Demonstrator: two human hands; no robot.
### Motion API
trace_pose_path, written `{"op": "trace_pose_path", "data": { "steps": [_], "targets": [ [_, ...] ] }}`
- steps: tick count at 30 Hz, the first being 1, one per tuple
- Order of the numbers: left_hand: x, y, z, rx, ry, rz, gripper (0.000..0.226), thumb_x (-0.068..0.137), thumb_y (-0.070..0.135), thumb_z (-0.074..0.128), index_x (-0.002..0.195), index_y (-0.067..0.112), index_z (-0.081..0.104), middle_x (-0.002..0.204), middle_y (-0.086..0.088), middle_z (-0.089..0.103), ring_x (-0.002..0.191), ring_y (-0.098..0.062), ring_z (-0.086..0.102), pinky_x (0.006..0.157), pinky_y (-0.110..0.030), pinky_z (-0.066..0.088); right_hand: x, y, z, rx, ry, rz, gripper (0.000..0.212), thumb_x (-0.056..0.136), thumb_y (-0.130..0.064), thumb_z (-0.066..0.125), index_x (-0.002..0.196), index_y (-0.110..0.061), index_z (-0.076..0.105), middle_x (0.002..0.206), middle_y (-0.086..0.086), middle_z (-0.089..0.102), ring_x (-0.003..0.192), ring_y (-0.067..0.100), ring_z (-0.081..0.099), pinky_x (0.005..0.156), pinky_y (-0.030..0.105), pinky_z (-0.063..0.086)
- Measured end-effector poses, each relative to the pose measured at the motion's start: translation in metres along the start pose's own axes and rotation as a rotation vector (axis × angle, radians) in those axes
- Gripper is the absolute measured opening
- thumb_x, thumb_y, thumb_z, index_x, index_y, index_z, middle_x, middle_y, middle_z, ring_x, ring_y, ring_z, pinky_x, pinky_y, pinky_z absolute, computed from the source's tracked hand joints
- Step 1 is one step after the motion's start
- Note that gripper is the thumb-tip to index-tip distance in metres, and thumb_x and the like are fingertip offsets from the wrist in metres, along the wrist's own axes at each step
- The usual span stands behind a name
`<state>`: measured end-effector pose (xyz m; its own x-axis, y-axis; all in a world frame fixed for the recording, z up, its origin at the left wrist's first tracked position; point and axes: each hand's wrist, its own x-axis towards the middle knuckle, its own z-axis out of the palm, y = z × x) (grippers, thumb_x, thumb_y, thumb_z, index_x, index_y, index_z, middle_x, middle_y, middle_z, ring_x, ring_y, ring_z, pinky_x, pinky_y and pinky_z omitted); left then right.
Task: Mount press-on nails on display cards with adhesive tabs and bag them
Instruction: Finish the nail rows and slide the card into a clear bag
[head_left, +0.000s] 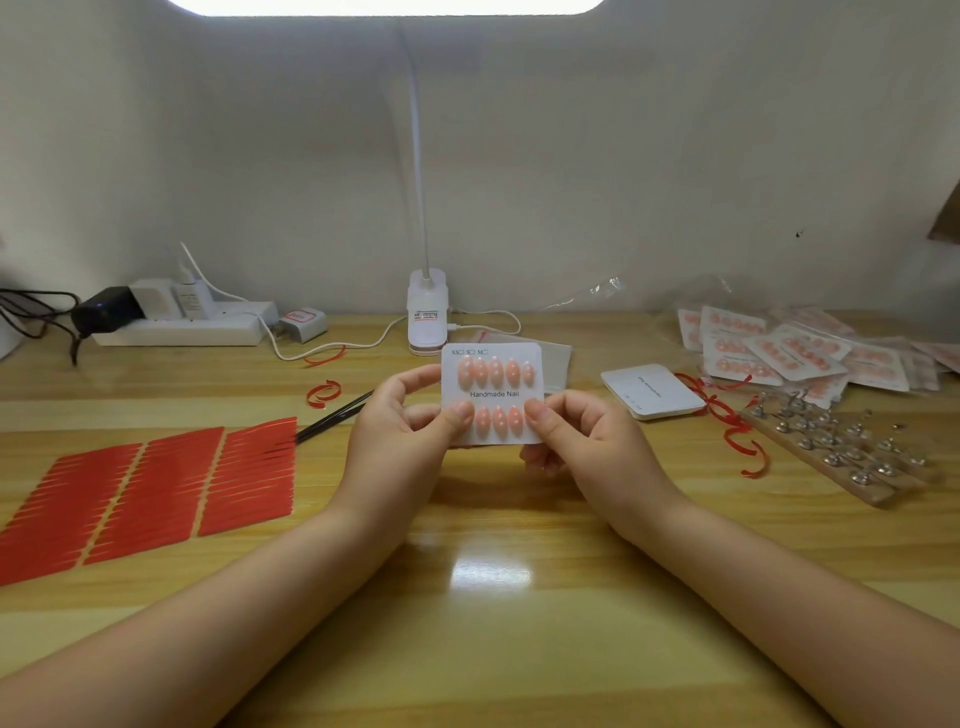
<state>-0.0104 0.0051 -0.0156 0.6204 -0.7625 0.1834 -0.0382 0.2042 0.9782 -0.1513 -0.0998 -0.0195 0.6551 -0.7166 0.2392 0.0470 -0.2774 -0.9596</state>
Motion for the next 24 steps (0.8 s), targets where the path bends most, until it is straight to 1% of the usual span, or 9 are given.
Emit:
{"op": "trace_pose_path", "data": {
  "steps": [2, 4, 7, 9, 13, 16, 19, 22, 24],
  "targets": [
    [-0.0004, -0.0002, 0.0003, -0.022, -0.014, -0.021, 0.037, 0.088, 0.008, 0.066, 0.122, 0.019, 0.054, 0.083, -0.001, 0.077, 0.075, -0.009, 0.073, 0.059, -0.014, 0.051, 0.0007, 0.0003, -0.0005, 0.041, -0.002, 0.024, 0.03, 0.095, -0.025, 0.056, 0.089, 0.003, 0.065, 0.067, 0.005, 0.068, 0.064, 0.017, 0.063, 0.056, 0.022, 0.051],
    [-0.0011, -0.0006, 0.001, -0.043, -0.04, -0.035, 0.035, 0.09, 0.008, 0.064, 0.121, 0.019, 0.055, 0.083, -0.001, 0.077, 0.075, -0.008, 0.073, 0.057, -0.011, 0.05, 0.0015, -0.0003, -0.002, 0.107, -0.011, 0.041, 0.035, 0.096, -0.028, 0.052, 0.088, 0.004, 0.065, 0.066, 0.004, 0.068, 0.063, 0.017, 0.062, 0.055, 0.023, 0.051],
    [0.0, -0.0012, -0.0002, -0.054, -0.082, -0.048, 0.028, 0.089, 0.011, 0.064, 0.116, 0.019, 0.061, 0.09, -0.002, 0.077, 0.084, -0.012, 0.073, 0.065, -0.017, 0.054, 0.0019, -0.0002, -0.004, 0.109, -0.024, 0.039, 0.022, 0.094, -0.022, 0.057, 0.088, -0.003, 0.067, 0.068, 0.003, 0.068, 0.063, 0.015, 0.064, 0.058, 0.025, 0.05],
    [0.0005, 0.0002, -0.0013, -0.085, -0.148, -0.097, 0.026, 0.085, 0.019, 0.066, 0.11, 0.017, 0.066, 0.095, -0.004, 0.076, 0.086, -0.016, 0.072, 0.069, -0.023, 0.056, 0.0019, 0.0008, -0.0045, 0.087, -0.023, 0.034, 0.017, 0.092, -0.018, 0.062, 0.089, -0.002, 0.067, 0.068, 0.002, 0.068, 0.063, 0.014, 0.064, 0.06, 0.026, 0.049],
    [0.0028, 0.0024, -0.0014, -0.24, -0.211, -0.22, 0.041, 0.072, 0.02, 0.07, 0.111, 0.007, 0.066, 0.096, -0.013, 0.074, 0.08, -0.022, 0.072, 0.06, -0.028, 0.058, 0.0022, 0.0003, -0.004, 0.064, -0.015, 0.003, 0.019, 0.089, -0.017, 0.065, 0.087, 0.002, 0.065, 0.065, 0.002, 0.067, 0.062, 0.014, 0.063, 0.058, 0.023, 0.047],
    [0.0034, 0.0011, -0.0015, -0.179, -0.203, -0.182, 0.045, 0.067, 0.021, 0.075, 0.109, 0.011, 0.068, 0.098, -0.014, 0.074, 0.08, -0.022, 0.072, 0.059, -0.028, 0.058, 0.0026, -0.0008, -0.0043, 0.07, -0.023, 0.005, 0.017, 0.089, -0.015, 0.065, 0.083, 0.002, 0.064, 0.064, 0.005, 0.065, 0.06, 0.013, 0.063, 0.059, 0.022, 0.048],
    [0.0035, 0.0007, -0.0024, -0.113, -0.178, -0.142, 0.04, 0.065, 0.019, 0.076, 0.104, 0.012, 0.069, 0.091, -0.013, 0.075, 0.073, -0.02, 0.072, 0.059, -0.027, 0.057, 0.0016, 0.0, -0.0035, 0.067, -0.037, -0.004, 0.02, 0.09, -0.013, 0.064, 0.083, 0.005, 0.065, 0.066, 0.01, 0.066, 0.061, 0.016, 0.063, 0.06, 0.024, 0.049],
    [0.006, 0.0031, -0.0052, -0.061, -0.17, -0.101, 0.033, 0.071, 0.012, 0.075, 0.103, 0.012, 0.068, 0.088, -0.013, 0.076, 0.071, -0.02, 0.072, 0.06, -0.025, 0.057, -0.0006, 0.0035, 0.0008, 0.036, -0.036, -0.034, 0.024, 0.091, -0.016, 0.063, 0.084, 0.006, 0.067, 0.068, 0.01, 0.068, 0.063, 0.018, 0.065, 0.059, 0.024, 0.05],
    [0.0059, 0.0042, -0.0062, -0.046, -0.163, -0.077, 0.027, 0.078, 0.006, 0.072, 0.104, 0.011, 0.067, 0.089, -0.012, 0.076, 0.073, -0.02, 0.072, 0.061, -0.024, 0.058, -0.0006, 0.0046, 0.0027, 0.061, -0.043, -0.018, 0.028, 0.089, -0.023, 0.064, 0.086, 0.005, 0.067, 0.069, 0.009, 0.07, 0.064, 0.019, 0.065, 0.057, 0.024, 0.051]
  ]
}}
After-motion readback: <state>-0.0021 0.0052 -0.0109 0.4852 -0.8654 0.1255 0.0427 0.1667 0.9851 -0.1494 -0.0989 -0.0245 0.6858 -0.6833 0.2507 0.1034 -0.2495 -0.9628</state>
